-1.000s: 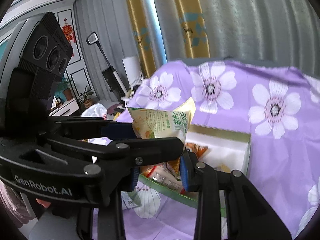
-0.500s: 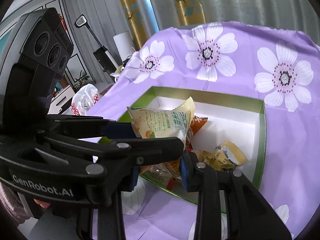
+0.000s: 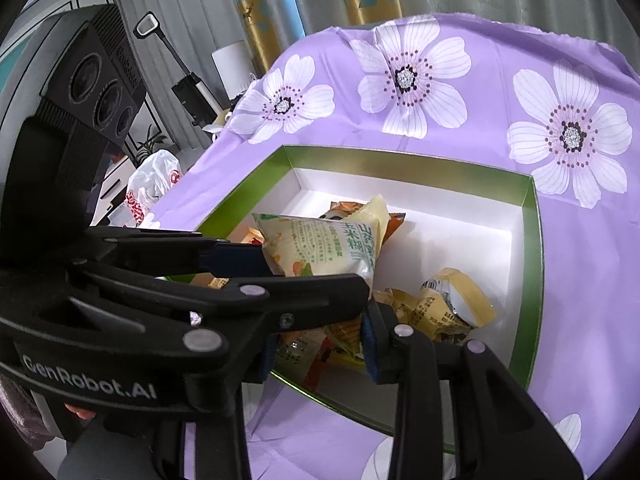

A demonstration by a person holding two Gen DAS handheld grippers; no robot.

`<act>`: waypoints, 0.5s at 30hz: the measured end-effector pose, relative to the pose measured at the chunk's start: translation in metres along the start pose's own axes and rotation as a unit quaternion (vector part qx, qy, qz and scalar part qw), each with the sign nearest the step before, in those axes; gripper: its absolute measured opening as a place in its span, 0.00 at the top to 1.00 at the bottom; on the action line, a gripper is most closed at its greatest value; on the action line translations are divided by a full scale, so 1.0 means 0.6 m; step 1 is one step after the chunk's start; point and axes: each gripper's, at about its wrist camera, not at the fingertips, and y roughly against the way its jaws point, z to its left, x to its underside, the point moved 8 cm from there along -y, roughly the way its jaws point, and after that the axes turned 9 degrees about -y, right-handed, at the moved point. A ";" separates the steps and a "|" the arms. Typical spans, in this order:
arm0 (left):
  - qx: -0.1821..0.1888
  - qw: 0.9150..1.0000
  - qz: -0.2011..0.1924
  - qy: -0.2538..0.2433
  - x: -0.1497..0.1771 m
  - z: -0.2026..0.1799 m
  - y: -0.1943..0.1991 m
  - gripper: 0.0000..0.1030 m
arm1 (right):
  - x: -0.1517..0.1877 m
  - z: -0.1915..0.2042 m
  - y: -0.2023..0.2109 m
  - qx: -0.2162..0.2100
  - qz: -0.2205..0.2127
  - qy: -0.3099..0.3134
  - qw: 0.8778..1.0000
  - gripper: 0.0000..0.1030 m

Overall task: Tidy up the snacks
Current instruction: 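Lower the yellow-green bag into the box and open the right gripper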

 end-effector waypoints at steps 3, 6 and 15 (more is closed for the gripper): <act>0.000 1.000 0.005 0.004 0.001 0.004 -0.006 0.52 | 0.000 -0.002 -0.005 0.006 0.008 0.000 1.000 0.64; -0.002 1.000 0.010 0.006 0.003 0.007 -0.011 0.52 | 0.003 -0.004 -0.011 0.011 0.017 0.000 1.000 0.64; -0.005 1.000 0.018 0.012 0.006 0.014 -0.017 0.52 | 0.006 -0.005 -0.020 0.018 0.032 -0.001 0.999 0.63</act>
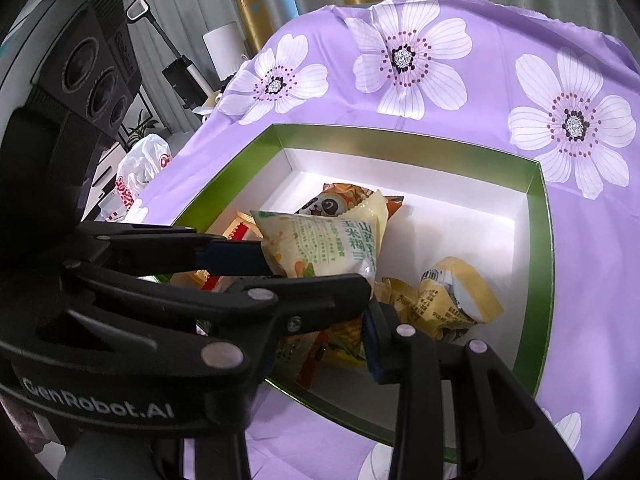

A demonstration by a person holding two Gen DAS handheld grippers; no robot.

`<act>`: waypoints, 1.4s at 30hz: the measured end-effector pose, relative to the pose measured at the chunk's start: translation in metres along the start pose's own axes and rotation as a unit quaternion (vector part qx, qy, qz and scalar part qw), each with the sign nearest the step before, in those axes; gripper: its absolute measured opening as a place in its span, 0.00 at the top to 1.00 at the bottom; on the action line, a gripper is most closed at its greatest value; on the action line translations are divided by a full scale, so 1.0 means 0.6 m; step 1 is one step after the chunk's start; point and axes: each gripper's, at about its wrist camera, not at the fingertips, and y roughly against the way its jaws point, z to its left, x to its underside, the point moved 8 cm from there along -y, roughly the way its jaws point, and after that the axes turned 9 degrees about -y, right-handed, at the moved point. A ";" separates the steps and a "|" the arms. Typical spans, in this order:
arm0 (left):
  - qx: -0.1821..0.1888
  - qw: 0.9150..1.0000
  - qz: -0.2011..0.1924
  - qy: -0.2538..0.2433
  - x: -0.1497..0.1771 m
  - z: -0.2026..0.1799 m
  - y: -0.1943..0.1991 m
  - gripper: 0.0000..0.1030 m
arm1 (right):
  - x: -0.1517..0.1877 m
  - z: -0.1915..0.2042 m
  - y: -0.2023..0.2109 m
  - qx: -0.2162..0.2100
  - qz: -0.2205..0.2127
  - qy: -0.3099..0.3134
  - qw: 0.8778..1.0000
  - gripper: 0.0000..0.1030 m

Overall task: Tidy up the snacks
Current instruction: 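Lower the yellow-green bag into the box and open the right gripper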

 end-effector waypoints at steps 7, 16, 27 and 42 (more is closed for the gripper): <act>-0.004 1.000 0.004 -0.001 -0.001 0.001 -0.005 0.52 | 0.000 -0.003 -0.004 0.002 0.007 -0.002 1.000 0.63; -0.004 1.000 0.004 -0.001 0.000 0.001 -0.006 0.52 | -0.001 -0.004 -0.005 0.004 0.009 -0.002 1.000 0.62; -0.006 1.000 0.003 -0.002 -0.001 -0.001 -0.006 0.52 | 0.000 -0.005 -0.005 0.005 0.009 -0.003 1.000 0.62; -0.007 1.000 0.003 -0.003 -0.001 -0.001 -0.007 0.52 | 0.000 -0.008 -0.007 0.006 0.010 -0.003 1.000 0.61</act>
